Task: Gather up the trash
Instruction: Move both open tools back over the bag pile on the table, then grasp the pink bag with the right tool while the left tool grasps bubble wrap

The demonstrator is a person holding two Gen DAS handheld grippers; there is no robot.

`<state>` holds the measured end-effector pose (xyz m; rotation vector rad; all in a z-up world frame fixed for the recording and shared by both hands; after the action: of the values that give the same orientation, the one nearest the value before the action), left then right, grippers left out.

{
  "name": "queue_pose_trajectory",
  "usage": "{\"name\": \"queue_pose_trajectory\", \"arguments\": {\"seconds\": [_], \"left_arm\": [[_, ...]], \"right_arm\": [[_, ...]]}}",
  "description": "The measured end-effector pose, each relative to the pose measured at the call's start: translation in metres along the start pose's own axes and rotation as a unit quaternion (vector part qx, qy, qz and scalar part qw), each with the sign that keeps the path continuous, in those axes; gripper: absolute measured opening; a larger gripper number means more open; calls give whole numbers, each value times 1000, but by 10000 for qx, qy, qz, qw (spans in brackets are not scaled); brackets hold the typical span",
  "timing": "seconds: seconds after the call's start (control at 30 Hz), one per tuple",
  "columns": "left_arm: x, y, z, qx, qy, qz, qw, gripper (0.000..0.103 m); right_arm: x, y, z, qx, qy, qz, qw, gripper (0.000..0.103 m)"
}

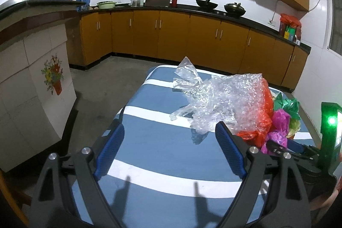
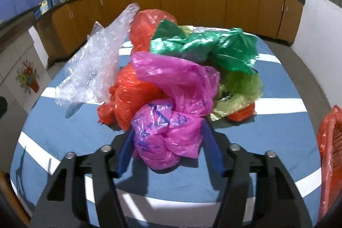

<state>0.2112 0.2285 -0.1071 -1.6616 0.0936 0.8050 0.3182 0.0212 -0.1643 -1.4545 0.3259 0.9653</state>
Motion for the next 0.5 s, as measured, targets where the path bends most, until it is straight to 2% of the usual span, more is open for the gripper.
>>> {"name": "queue_pose_trajectory", "arguments": {"seconds": [0.1,0.27,0.43,0.5], "left_arm": [[2,-1,-9,62,86,2,9999,85],[4,-3,-37,223,322,6,9992,85],[13,-6,-83,411,642,55,9971,84],[20,-9,-102,488,735,85,9961,80]], "right_arm": [[-10,4,-8,34,-110,17,9999,48],[-37,19,-29,169,-177,-50,9997,47],[-58,33,-51,410,-133,-139,9990,47],[-67,37,-57,443,-68,-193,9988,47]]}}
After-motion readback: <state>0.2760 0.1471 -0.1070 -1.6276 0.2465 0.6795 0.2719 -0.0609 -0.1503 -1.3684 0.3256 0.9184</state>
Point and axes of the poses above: each gripper's, at about its wrist camera, not at the fingertips, and x roughly the way its jaws point, z to its left, y to its underside, the point moved 5 cm from there along x, roughly the way its jaws point, and after that the axes turned 6 degrees about -y, right-handed, at the moved point
